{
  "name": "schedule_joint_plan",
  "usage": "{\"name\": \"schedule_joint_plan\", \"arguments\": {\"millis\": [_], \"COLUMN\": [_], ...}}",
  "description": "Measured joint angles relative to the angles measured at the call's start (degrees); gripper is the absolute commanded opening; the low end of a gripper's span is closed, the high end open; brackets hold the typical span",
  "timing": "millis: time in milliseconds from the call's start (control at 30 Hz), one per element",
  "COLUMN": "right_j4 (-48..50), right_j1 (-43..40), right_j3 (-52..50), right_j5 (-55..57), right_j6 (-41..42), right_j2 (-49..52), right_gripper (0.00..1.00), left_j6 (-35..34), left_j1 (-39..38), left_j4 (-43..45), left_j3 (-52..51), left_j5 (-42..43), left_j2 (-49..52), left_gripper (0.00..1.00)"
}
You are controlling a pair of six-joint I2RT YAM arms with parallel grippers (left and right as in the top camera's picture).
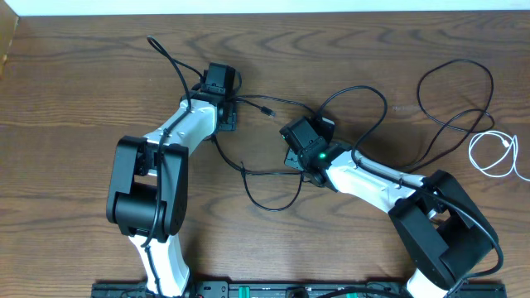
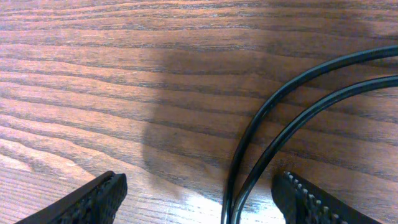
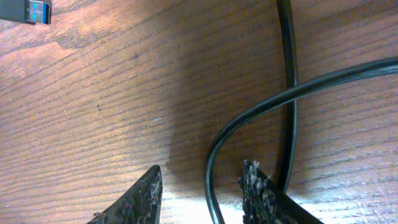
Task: Untangle cables
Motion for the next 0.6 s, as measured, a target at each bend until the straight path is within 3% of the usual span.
{"name": "schedule_joint_plan", "arguments": {"millis": [300,600], "right_j4": [0.37,1.14], "right_j1": [0.0,0.0], "right_j3": [0.02,0.2], "right_j5": [0.46,1.46], "right_j6": [0.74,2.64], "right_j2": [0.52,1.07], "right_gripper": [0.4,0.35], "left_j6": [0.0,0.0], "left_j1": [0.0,0.0], "left_j4": [0.0,0.0], "left_j3": [0.0,0.0], "left_j5": [0.0,0.0], "left_j2": [0.0,0.0], "left_gripper": [0.81,0.81]}}
